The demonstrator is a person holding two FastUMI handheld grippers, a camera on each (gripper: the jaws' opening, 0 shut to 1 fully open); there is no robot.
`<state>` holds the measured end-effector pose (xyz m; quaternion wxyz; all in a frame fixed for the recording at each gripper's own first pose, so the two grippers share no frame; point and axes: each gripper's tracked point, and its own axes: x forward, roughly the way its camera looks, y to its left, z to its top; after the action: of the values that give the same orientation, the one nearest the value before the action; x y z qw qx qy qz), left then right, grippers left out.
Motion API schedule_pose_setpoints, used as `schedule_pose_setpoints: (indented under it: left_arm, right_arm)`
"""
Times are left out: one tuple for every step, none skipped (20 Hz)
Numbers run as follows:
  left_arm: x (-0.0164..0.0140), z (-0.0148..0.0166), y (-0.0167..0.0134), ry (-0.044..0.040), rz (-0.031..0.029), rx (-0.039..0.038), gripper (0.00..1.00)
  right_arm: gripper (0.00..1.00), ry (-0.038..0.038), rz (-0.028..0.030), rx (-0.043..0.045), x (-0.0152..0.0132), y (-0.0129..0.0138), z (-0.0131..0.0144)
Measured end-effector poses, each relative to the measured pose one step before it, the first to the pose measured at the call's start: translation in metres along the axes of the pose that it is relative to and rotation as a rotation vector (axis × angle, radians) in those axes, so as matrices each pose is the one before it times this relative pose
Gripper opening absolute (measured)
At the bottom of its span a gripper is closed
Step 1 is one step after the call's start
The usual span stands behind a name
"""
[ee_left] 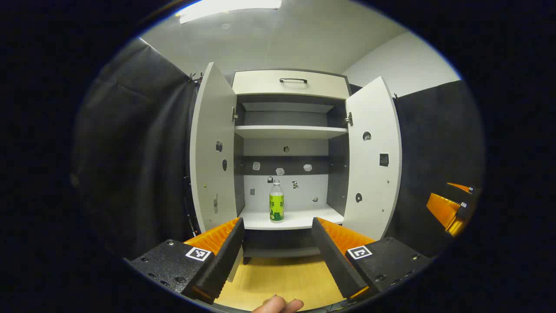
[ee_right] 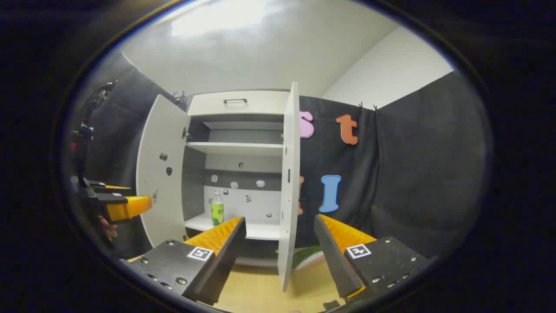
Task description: Grasp the bottle in the cabinet with the left hand and place it on the coaster, then close the right door with the right hand and the left door with the left hand.
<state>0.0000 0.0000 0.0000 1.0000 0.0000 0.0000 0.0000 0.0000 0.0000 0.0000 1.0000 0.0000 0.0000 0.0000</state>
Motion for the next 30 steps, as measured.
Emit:
schedule_pose_setpoints:
  left_arm:
    - [0.00235, 0.00028, 0.00193, -0.0027, 0.00222, 0.01516, 0.98]
    - [0.00121, -0.00242, 0.00254, -0.00153, 0.00542, 0.00745, 0.98]
    - [0.00309, -0.00116, 0.00347, 0.00225, 0.00428, 0.00166, 0.98]
    - [0.00301, -0.00287, 0.00197, 0.0059, 0.00131, -0.00445, 0.98]
    - [0.00421, -0.00107, 0.00264, 0.00731, -0.00209, -0.00652, 0.98]
    - [0.00499, -0.0009, 0.00327, 0.00436, -0.0034, -0.00866, 0.98]
    - [0.00608, 0.00218, 0.0039, -0.00386, -0.00144, -0.00813, 0.98]
    - [0.00674, 0.00137, 0.00382, -0.0047, -0.00331, -0.00344, 0.98]
    - [0.00758, 0.0028, 0.00448, -0.00695, -0.00393, 0.00226, 0.98]
    - [0.00979, 0.00175, 0.00367, -0.01028, -0.00079, 0.0046, 0.99]
    - [0.01021, 0.00089, 0.00345, -0.00094, -0.00039, 0.00862, 0.98]
    - [0.00949, -0.00095, 0.00356, 0.00094, -0.00346, 0.00774, 0.98]
    - [0.00972, -0.00038, 0.00159, -0.00063, -0.00706, 0.00123, 0.98]
    - [0.01132, -0.00031, 0.00093, -0.00456, -0.00691, -0.0095, 0.98]
    - [0.01136, -0.00048, 0.00048, -0.00362, -0.01019, -0.01443, 0.98]
    - [0.01229, -0.00439, -0.00084, 0.00152, -0.01129, -0.0144, 0.98]
    - [0.01161, -0.00399, 0.00006, 0.00491, -0.00984, -0.00676, 0.98]
    - [0.01146, -0.00406, 0.00133, 0.00664, -0.00837, -0.00245, 0.98]
    - [0.01297, -0.00382, 0.00085, 0.0019, -0.00833, -0.00594, 0.98]
    - [0.01416, -0.00296, -0.00003, 0.00101, -0.00695, -0.00716, 0.98]
    - [0.01451, -0.00348, 0.00054, 0.0017, -0.00558, -0.00767, 0.99]
    - [0.01531, -0.00378, -0.00011, -0.00191, -0.00327, -0.00623, 0.98]
    - [0.01663, -0.00377, 0.00014, 0.00145, -0.00434, -0.00218, 0.98]
    - [0.01692, -0.00468, 0.00098, -0.00556, -0.00223, -0.00118, 0.98]
    - [0.01908, -0.00472, 0.00032, -0.00213, -0.00546, -0.00205, 0.98]
    - [0.01917, -0.00815, -0.00008, 0.00407, -0.00401, -0.00163, 0.98]
    - [0.01827, -0.00782, -0.0002, 0.01189, -0.00137, -0.00297, 0.98]
    - [0.01855, -0.0074, -0.00019, 0.00114, 0.00108, -0.00833, 0.98]
    - [0.01822, -0.00757, 0.00155, 0.01021, 0.00444, -0.01139, 0.99]
    - [0.01654, -0.00865, 0.00009, 0.00663, 0.00566, -0.01275, 0.99]
  right_arm:
    - [0.95, -0.00401, 0.00788, 0.00509, 0.00193, 0.00331, 0.00011]
    - [0.95, -0.00269, 0.00117, 0.00481, 0.00248, 0.00222, -0.00039]
    - [0.93, 0.00034, 0.00181, 0.00523, 0.00127, 0.00319, -0.00134]
    - [0.93, 0.00048, 0.00603, 0.00347, 0.00264, 0.00484, -0.00049]
    - [0.93, 0.00005, 0.0098, 0.00059, 0.00384, 0.00664, -0.00083]
    - [0.93, 0.0023, 0.01208, -0.00281, 0.00452, 0.007, -0.00124]
    - [0.95, 0.00214, 0.00546, -0.00317, 0.00539, 0.00507, -0.00171]
    - [0.93, 0.00223, -0.00033, -0.00271, 0.00636, 0.00454, -0.00079]
    - [0.93, 0.00204, -0.00416, -0.0006, 0.00688, 0.00302, -0.00156]
    - [0.93, 0.00203, -0.00277, 0.00377, 0.00681, 0.004, -0.00062]
    - [0.93, 0.00362, -0.00049, 0.00786, 0.00687, 0.00482, -0.00233]
    - [0.93, 0.00302, -0.00072, 0.00657, 0.00758, 0.00409, -0.00167]
    - [0.93, 0.00351, -0.0042, 0.00195, 0.00833, 0.00226, -0.00272]
    - [0.93, 0.00068, -0.00518, -0.00267, 0.00709, 0.00263, -0.00174]
    - [0.95, -0.00464, -0.00677, -0.00627, 0.00639, 0.00162, -0.00156]
    - [0.96, -0.00592, -0.00154, -0.00659, 0.00553, 0.00324, -0.00077]
    - [0.96, -0.00323, 0.00207, -0.00545, 0.00513, 0.00396, -0.0015]
    - [0.95, -0.00188, 0.00479, -0.00663, 0.00482, 0.00395, -0.00134]
    - [0.95, -0.00116, 0.00123, -0.00878, 0.00589, 0.00226, -0.00119]
    - [0.93, -0.00071, -0.00361, -0.01018, 0.0057, 0.00145, -0.00102]
    - [0.93, -0.00076, -0.00356, -0.00841, 0.00565, 0.00166, -0.00118]
    - [0.95, -0.00368, -0.00403, -0.00122, 0.00529, 0.00152, 0.00027]
    - [0.95, -0.00579, -0.00049, 0.00577, 0.00483, 0.00251, 0.00025]
    - [0.95, -0.00675, 0.00096, 0.00701, 0.00443, 0.00216, 0.00054]
    - [0.95, -0.00716, 0.00177, 0.00788, 0.00298, 0.00178, -0.00021]
    - [0.95, -0.0043, 0.00703, 0.00838, 0.00276, 0.00292, -0.00036]
    - [0.95, 0.0021, 0.01091, 0.00818, 0.00113, 0.00399, -0.00208]
    - [0.95, 0.00364, 0.01002, 0.00299, 0.00105, 0.00288, -0.00204]
    - [0.93, 0.00686, 0.00704, -0.00122, 0.00034, 0.00149, -0.00297]
    - [0.95, 0.00296, 0.00412, -0.00878, -0.00045, 0.00081, -0.0023]
